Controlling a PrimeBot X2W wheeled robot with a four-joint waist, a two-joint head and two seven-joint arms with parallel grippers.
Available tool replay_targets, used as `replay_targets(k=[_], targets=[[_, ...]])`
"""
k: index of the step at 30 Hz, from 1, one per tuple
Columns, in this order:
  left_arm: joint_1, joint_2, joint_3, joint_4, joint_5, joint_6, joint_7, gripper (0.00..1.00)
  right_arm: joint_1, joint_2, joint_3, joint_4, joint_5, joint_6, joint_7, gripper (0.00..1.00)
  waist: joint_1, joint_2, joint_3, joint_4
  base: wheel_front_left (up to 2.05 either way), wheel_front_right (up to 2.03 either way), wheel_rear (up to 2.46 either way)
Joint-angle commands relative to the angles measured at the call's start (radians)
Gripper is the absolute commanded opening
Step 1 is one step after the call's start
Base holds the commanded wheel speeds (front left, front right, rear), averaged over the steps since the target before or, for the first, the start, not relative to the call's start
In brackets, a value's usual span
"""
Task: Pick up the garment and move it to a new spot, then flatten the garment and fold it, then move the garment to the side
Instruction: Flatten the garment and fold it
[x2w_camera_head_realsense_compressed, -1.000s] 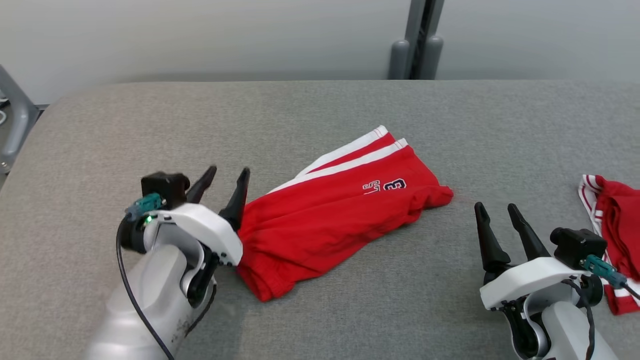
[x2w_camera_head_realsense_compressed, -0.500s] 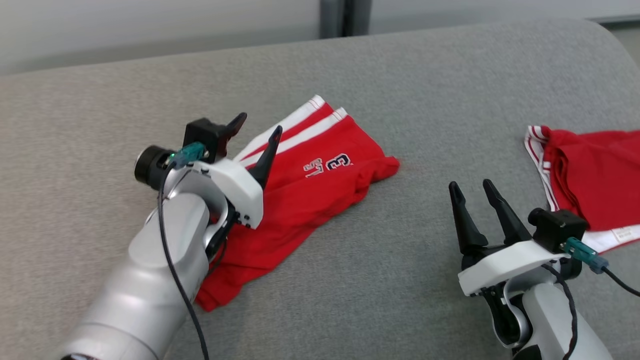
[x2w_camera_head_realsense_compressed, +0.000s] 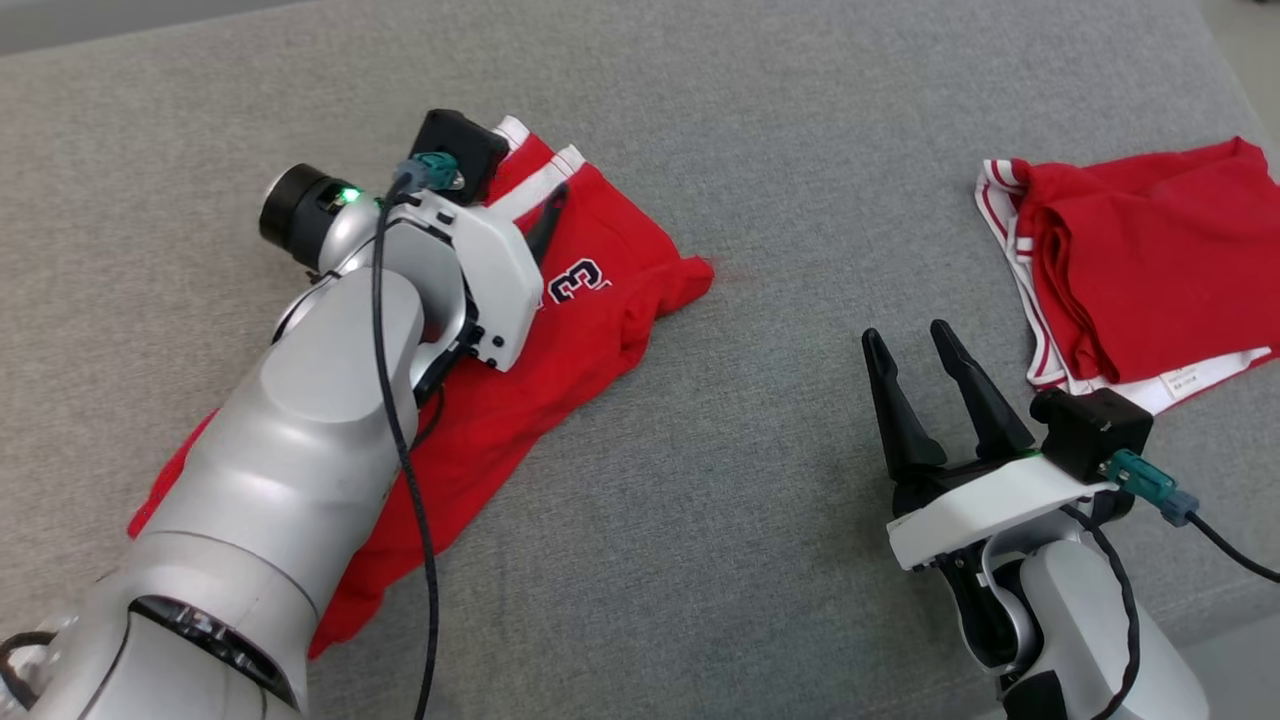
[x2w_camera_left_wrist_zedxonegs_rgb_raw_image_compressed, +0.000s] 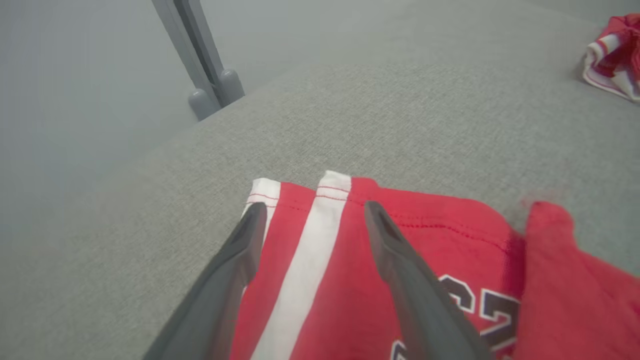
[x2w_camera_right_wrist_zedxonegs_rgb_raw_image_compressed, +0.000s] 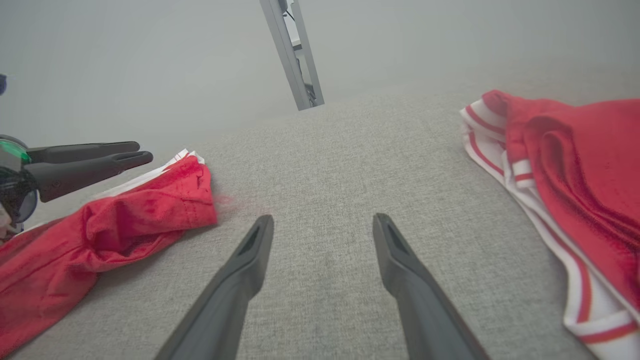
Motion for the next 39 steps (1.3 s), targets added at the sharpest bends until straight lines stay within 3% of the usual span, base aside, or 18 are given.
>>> replay_targets(k=[1,25,26,27,29,35,39], targets=[[-0.015,0.003,-0.021,-0.006,-0.012,-0.004,0.008,1.00,-0.009,-0.001,0.004,-0.006,0.010,0.000,-0.005,1.00,0.0000,0.0000,0.021,-0.018,0.00,0.00,0.00],[-0.110,0.038,-0.257,0.018,-0.178,-0.004,0.033,1.00,-0.018,-0.001,0.035,-0.010,0.047,0.000,-0.005,1.00,0.0000,0.0000,0.080,-0.046,0.00,0.00,0.00],[-0.110,0.038,-0.264,0.018,-0.186,-0.004,0.030,0.78,-0.017,-0.001,0.034,-0.009,0.046,0.000,-0.005,1.00,0.0000,0.0000,0.080,-0.045,0.00,0.00,0.00],[-0.111,0.038,-0.271,0.017,-0.191,-0.004,0.028,0.46,-0.017,-0.001,0.034,-0.008,0.046,0.000,-0.005,1.00,0.0000,0.0000,0.080,-0.044,0.00,0.00,0.00],[-0.113,0.038,-0.283,0.017,-0.205,-0.004,0.025,0.25,-0.019,-0.001,0.034,-0.005,0.045,0.000,-0.005,1.00,0.0000,0.0000,0.080,-0.043,0.00,0.00,0.00],[-0.120,0.039,-0.314,0.027,-0.236,-0.004,0.008,0.00,-0.023,-0.001,0.037,0.005,0.041,0.000,-0.005,1.00,0.0000,0.0000,0.076,-0.038,0.00,0.00,0.00],[-0.130,0.041,-0.325,0.039,-0.259,-0.004,-0.006,0.00,-0.026,-0.001,0.038,0.013,0.037,0.000,-0.005,1.00,0.0000,0.0000,0.072,-0.033,0.00,0.00,0.00]])
